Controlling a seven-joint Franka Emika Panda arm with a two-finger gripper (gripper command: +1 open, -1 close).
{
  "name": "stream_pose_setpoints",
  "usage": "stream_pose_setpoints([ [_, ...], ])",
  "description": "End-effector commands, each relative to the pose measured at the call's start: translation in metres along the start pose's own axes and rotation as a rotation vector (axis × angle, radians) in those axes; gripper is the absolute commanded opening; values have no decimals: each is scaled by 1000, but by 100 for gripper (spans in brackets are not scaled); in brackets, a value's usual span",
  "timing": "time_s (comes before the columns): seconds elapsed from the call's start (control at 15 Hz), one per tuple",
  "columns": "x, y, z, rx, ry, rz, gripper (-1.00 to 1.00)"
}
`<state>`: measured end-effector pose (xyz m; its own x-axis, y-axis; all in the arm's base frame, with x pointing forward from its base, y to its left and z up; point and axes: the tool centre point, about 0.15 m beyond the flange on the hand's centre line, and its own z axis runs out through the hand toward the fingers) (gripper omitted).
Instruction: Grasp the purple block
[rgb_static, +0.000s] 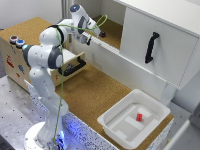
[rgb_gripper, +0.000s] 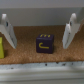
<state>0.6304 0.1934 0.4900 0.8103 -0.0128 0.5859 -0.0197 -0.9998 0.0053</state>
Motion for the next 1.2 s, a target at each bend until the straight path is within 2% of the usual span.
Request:
stream_pose_setpoints([
  [0.0, 52, -17, 26, -163, -130, 25, 100],
  [0.47, 38, -10, 41, -190, -146, 51, 100],
  [0.67, 31, -1, 50, -187, -167, 82, 100],
  [0.87, 40, 8, 51, -190, -154, 84, 100],
  [1.0, 40, 9, 55, -170, -165, 81, 100],
  [1.07, 41, 9, 58, -156, -173, 76, -100],
  [1.13, 39, 7, 60, -149, -174, 73, -100],
])
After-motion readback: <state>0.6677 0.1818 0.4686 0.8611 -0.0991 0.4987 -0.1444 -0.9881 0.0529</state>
